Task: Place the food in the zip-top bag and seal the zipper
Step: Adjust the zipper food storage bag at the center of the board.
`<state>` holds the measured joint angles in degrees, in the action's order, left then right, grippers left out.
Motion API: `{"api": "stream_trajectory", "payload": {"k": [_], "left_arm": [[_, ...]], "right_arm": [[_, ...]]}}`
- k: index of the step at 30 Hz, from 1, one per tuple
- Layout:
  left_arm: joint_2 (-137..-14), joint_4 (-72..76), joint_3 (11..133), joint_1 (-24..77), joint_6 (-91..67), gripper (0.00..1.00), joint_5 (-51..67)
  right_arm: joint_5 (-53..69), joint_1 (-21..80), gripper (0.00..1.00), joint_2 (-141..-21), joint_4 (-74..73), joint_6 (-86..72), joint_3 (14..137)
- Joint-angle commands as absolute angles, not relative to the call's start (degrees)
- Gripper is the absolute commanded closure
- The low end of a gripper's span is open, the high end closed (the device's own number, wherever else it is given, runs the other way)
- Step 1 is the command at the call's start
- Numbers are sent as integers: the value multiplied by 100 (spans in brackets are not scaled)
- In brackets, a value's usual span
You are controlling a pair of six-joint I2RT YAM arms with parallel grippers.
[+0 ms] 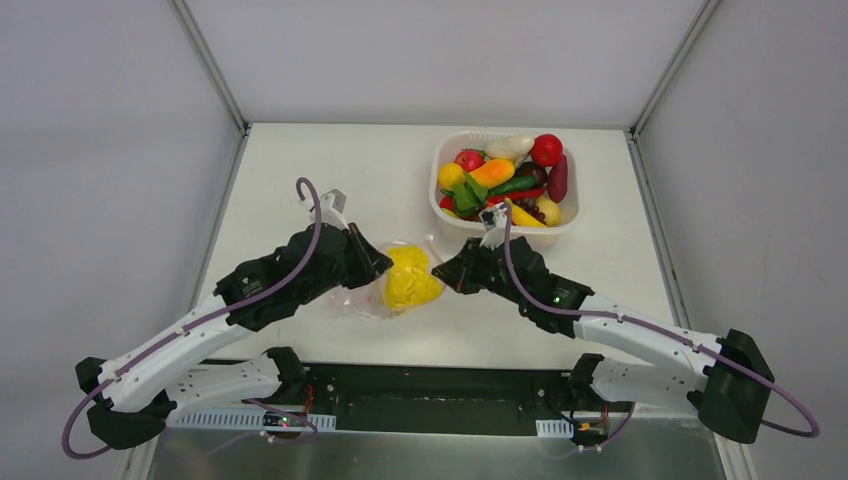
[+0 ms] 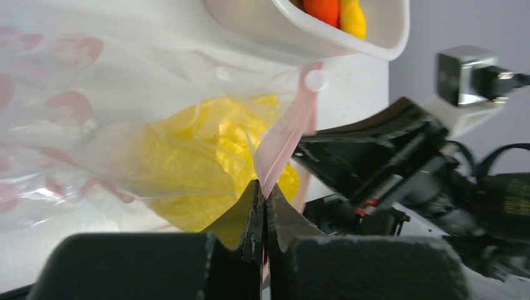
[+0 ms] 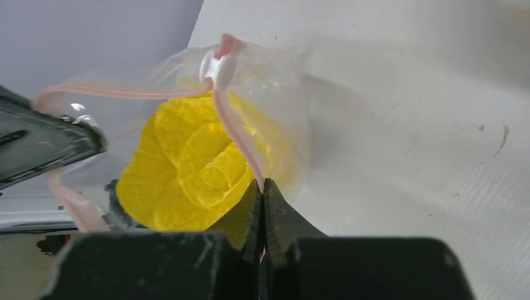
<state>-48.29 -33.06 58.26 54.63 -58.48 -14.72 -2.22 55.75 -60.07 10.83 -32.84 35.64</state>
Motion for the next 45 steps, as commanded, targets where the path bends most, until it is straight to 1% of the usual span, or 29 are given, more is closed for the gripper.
{"api": "stream_trajectory", "payload": {"k": [1,7,10,12,14,15,18,20,22,25,27,31,34,37,39,41,43,44,45], "left_arm": [[-4638,-4160,6389,5399,-5388,100,-2222],[-4579,-5538,7315,5402,-4709,100,-3080],[-4503,-5799,7167,5393,-4644,100,-3596],[-4539,-5662,7046,5372,-4574,100,-3473],[-4664,-5604,7135,5369,-4574,100,-3297],[-4704,-5609,7210,5365,-4586,100,-3259],[-4616,-5363,7169,5369,-4515,100,-3281],[-4500,-5274,7188,5374,-4477,100,-3317],[-4345,-5192,7185,5368,-4438,100,-3336],[-3889,-4697,6922,5367,-4408,100,-3337],[-3530,-4386,6765,5370,-4358,100,-3448],[-3290,-4564,6968,5368,-4250,100,-3738],[-3261,-4468,6773,5367,-4247,100,-3599],[-3599,-4855,6750,5369,-4475,100,-3467],[-3804,-4878,6645,5377,-4624,100,-3400],[-3874,-4770,6516,5373,-4726,100,-3347],[-3917,-4592,6443,5374,-4732,100,-3302],[-3939,-4506,6435,5368,-4718,100,-3266],[-3989,-4433,6434,5369,-4679,100,-3228]], "right_arm": [[-96,5574,100,-5707,804,-2409,4675],[614,5546,100,-6256,219,-1661,6085],[792,5543,100,-6625,152,-1528,6796],[1147,5544,100,-6979,44,-1212,7264],[941,5544,100,-7312,-621,-1208,7885],[903,5549,100,-7357,-624,-1210,7999],[959,5542,100,-7233,-91,-1099,7712],[843,5544,100,-7344,-347,-866,7829],[1037,5541,100,-7276,-313,-701,7670],[1374,5539,100,-7052,682,-677,7106],[1593,5512,100,-7158,1101,-670,7068],[1547,5475,100,-7702,580,-649,7557],[1387,5386,100,-7957,760,-685,7218],[929,5165,99,-8306,590,-1224,7019],[673,4843,93,-8450,-40,-1901,7137],[1232,4582,89,-8478,-234,-2089,7186],[1778,4398,82,-8330,-300,-2134,7190],[1891,4362,75,-8203,-302,-2075,7171],[1977,4353,64,-8047,-297,-1963,7150]]}}
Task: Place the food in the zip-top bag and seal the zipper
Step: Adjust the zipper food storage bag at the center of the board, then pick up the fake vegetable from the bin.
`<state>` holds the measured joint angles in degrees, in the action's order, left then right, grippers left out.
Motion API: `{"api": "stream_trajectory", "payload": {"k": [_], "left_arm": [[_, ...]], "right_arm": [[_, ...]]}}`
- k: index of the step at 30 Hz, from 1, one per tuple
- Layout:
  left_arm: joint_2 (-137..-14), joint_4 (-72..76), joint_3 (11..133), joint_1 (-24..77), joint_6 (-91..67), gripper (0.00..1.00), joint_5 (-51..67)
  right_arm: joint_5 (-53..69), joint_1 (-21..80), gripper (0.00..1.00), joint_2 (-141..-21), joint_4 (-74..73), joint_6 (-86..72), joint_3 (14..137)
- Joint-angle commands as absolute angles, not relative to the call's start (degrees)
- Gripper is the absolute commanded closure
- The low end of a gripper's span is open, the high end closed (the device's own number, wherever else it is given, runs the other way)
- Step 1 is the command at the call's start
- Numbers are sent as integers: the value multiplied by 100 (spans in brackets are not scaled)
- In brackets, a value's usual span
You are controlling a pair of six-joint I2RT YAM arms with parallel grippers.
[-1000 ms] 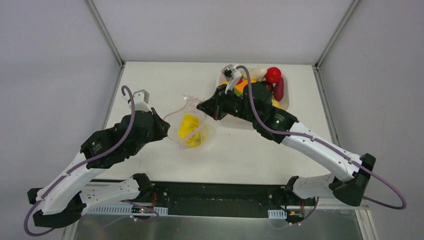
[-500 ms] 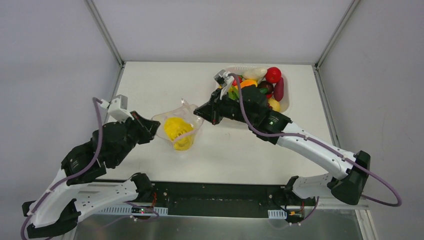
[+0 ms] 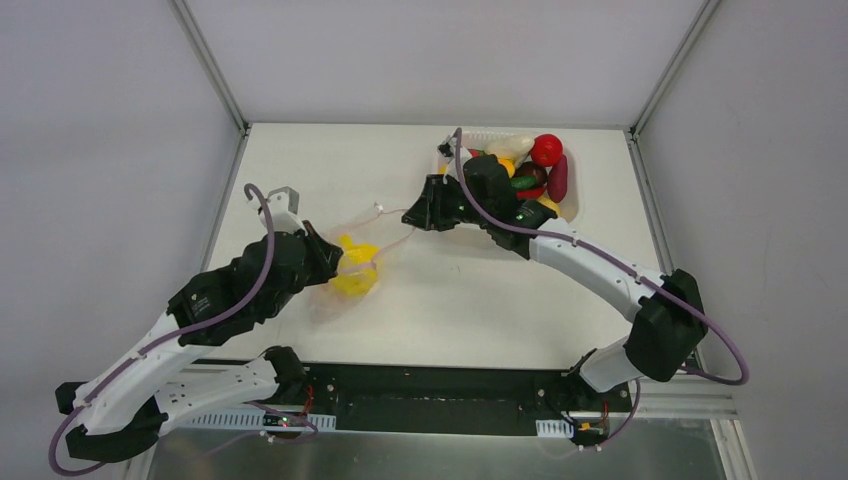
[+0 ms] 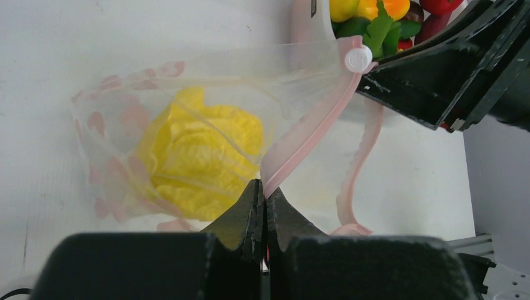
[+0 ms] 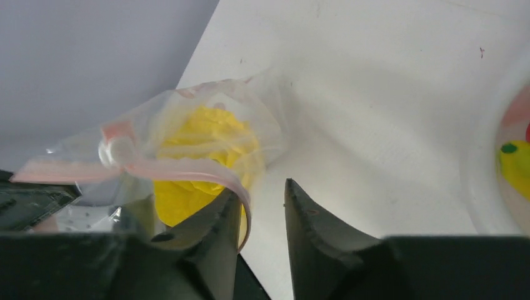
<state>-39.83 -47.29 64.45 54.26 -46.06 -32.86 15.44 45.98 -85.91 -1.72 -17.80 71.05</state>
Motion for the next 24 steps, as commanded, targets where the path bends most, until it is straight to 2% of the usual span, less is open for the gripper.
{"api": "stream_trajectory", "payload": {"k": [1,3,5,11,17,24], "left_arm": [[-4042,-4400,6453,5373,-4667,100,-3223],[-4166,-4429,6521,5372,-4667,100,-3247],[-4232,-4434,6507,5372,-4678,100,-3246],[-4304,-4200,6368,5370,-4704,100,-3038],[-4468,-4097,6459,5371,-4679,100,-2837],[-4655,-4162,6590,5370,-4641,100,-2584]], "right_arm": [[2068,4340,50,-7896,-311,-1854,7133],[2268,4303,34,-7614,-416,-1581,7127],[2288,4247,29,-7328,-590,-1352,7096],[1730,3963,24,-6554,-773,-927,6735],[1467,3741,23,-6295,-783,-976,6647],[-571,3031,22,-6804,-1080,-1022,6924]]}}
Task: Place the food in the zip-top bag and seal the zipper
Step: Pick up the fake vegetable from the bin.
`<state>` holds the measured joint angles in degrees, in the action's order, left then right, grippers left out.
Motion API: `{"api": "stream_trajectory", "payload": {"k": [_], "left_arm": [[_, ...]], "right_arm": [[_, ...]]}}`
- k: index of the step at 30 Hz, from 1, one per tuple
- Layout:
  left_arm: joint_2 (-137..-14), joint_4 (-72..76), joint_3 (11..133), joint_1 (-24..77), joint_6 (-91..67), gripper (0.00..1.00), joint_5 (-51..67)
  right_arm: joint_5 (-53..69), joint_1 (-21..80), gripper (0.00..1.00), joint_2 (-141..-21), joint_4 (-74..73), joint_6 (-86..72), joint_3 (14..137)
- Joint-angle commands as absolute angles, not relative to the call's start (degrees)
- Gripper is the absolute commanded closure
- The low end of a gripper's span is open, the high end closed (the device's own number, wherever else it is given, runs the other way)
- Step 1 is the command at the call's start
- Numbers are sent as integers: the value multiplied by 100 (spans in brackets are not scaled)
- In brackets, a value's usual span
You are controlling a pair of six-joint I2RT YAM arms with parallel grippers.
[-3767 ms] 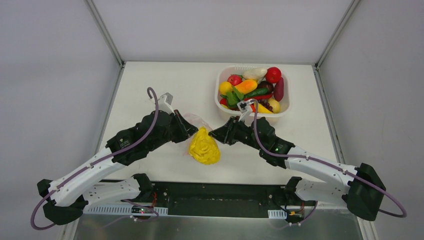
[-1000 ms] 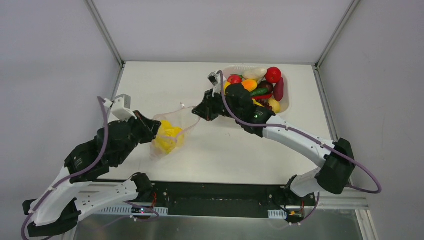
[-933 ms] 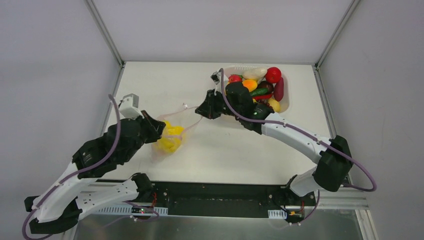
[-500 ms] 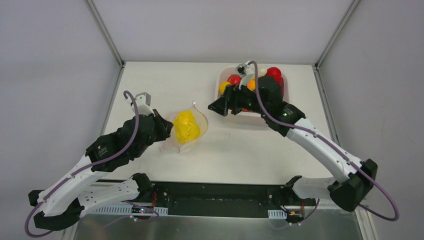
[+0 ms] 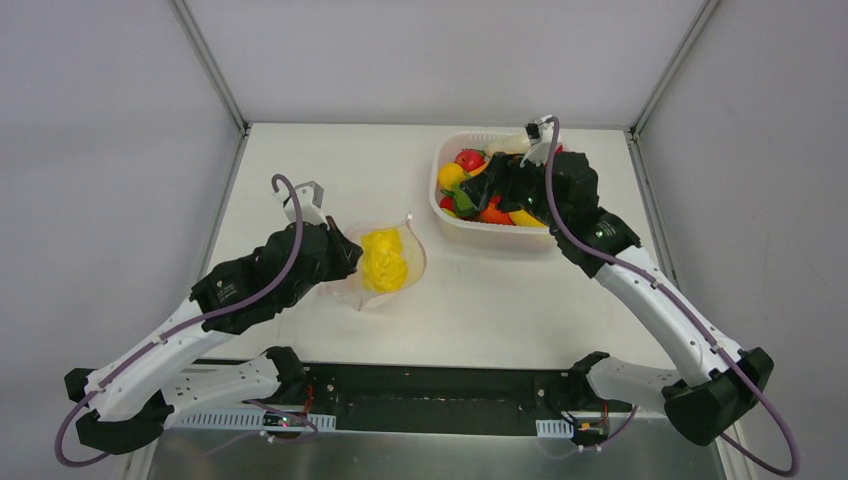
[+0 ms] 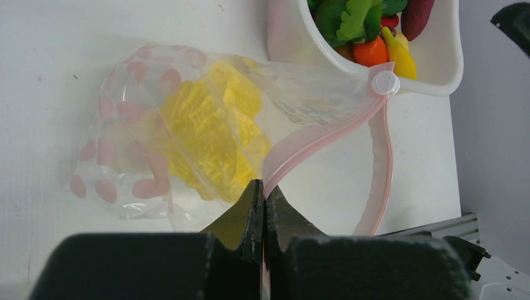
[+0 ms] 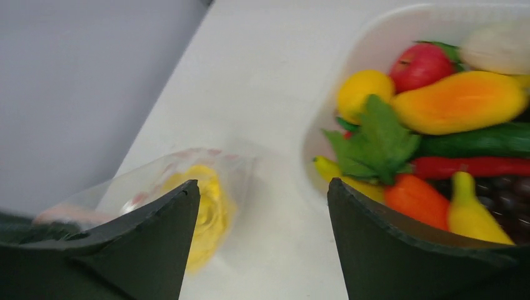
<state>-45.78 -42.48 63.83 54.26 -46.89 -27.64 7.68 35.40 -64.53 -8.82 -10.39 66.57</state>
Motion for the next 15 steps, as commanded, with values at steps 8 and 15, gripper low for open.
{"api": "stream_trajectory", "payload": {"k": [8,15], "left_arm": [[-4702,-4159,6562,5367,-4649,100,-2422],[-4686,-4120,6517,5368,-4648,100,-2365]], "right_arm": [[-469,1426,21,-8142,-482,-2575,7313],[-919,1288,23,-9225,-28,-3408,7821]]}}
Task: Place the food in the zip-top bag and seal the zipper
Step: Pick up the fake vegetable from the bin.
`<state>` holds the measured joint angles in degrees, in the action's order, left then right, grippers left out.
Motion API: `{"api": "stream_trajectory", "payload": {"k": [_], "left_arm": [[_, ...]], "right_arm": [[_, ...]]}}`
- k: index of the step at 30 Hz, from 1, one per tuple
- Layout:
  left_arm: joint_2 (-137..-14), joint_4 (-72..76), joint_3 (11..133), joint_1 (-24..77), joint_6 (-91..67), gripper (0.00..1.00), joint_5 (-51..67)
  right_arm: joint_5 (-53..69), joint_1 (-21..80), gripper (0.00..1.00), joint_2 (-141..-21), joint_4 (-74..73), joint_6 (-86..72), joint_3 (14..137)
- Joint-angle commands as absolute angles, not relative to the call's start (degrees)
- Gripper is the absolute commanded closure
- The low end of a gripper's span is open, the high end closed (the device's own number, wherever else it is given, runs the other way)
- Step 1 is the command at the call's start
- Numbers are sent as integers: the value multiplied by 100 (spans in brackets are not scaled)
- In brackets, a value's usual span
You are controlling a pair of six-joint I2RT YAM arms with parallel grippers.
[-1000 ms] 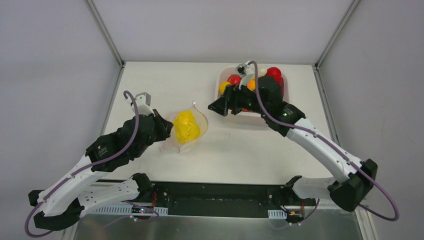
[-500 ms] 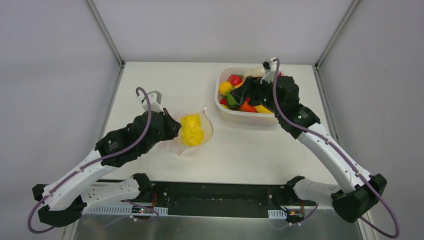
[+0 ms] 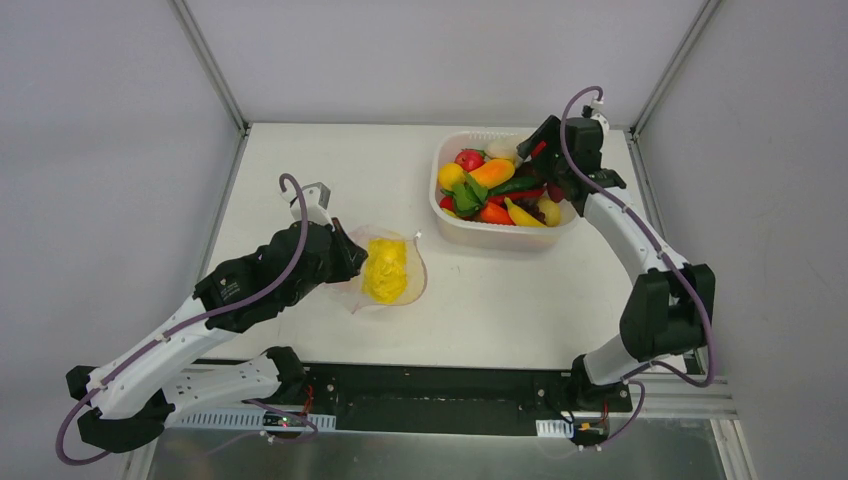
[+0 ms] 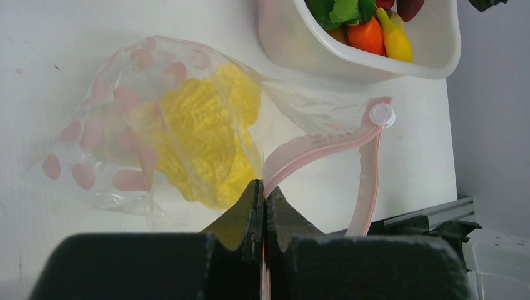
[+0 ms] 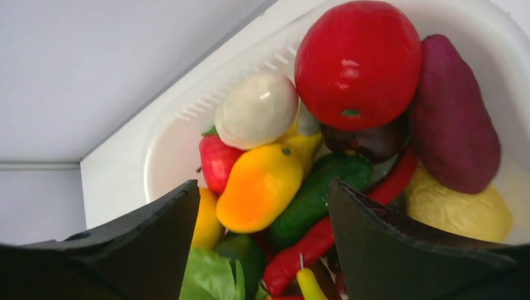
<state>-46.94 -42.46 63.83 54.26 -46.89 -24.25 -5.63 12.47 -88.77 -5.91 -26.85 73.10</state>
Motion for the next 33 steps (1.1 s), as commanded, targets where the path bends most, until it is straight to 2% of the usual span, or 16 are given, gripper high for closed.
{"api": "stream_trajectory", "payload": {"k": [1,8,15,19,27,33], "left_arm": [[-4680,-4102,6501,5368,-4649,100,-2357],[-4668,-4049,6496,5367,-4676,100,-2288],[-4772,-3954,6483,5366,-4715,100,-2208],[-4825,-3948,6494,5368,-4715,100,-2207],[-4821,-3960,6454,5365,-4767,100,-2183],[-4816,-3964,6443,5366,-4808,100,-2183]], "right_arm": [[-963,1288,23,-9366,-24,-3489,7897],[-1727,1306,26,-10147,412,-4132,8167],[-1852,1425,32,-10597,758,-4472,8348],[-1801,1448,44,-10484,1299,-4471,8023],[-1511,1446,77,-10116,1660,-4215,7464],[-1134,1464,82,-9366,1975,-3944,6959]]}}
